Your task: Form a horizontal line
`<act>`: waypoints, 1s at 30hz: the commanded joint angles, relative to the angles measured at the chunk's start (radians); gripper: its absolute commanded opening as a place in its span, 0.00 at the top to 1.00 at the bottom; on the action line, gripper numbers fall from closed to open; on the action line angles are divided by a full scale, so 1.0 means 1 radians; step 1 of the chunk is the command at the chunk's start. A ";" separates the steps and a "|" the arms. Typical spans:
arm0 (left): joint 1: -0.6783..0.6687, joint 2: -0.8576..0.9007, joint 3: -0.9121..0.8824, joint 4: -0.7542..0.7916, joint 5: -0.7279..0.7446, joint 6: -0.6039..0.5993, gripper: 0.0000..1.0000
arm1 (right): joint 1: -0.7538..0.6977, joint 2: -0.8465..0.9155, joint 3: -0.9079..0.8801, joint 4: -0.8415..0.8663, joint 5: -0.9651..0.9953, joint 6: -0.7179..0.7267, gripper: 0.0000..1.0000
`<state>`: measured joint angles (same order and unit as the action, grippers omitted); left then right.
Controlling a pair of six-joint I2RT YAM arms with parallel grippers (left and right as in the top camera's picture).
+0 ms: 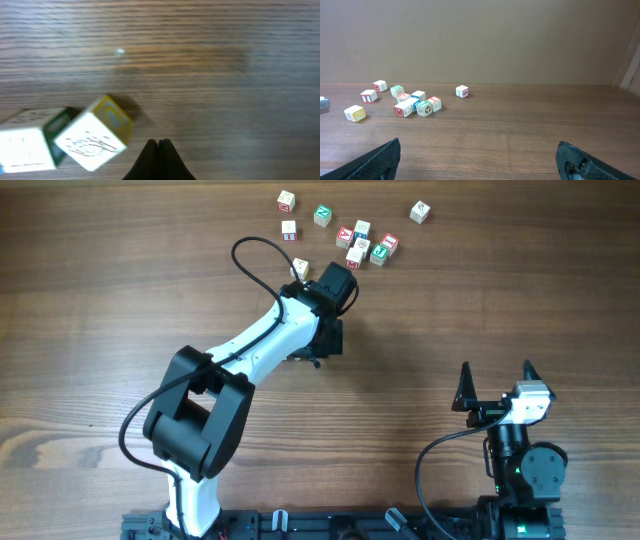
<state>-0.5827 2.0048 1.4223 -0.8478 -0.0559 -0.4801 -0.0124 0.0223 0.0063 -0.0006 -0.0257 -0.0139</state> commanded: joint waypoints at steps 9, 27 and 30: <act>-0.003 -0.024 -0.014 0.070 -0.138 0.003 0.96 | -0.002 -0.005 -0.001 0.003 -0.010 -0.011 0.00; -0.003 -0.024 -0.016 -0.013 -0.069 0.006 0.96 | -0.002 -0.005 -0.001 0.003 -0.010 -0.011 0.00; -0.003 -0.024 -0.016 -0.045 -0.069 0.006 0.96 | -0.002 -0.005 -0.001 0.003 -0.010 -0.012 0.00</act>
<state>-0.5827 2.0045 1.4124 -0.8795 -0.1440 -0.4793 -0.0124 0.0223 0.0063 -0.0006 -0.0257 -0.0139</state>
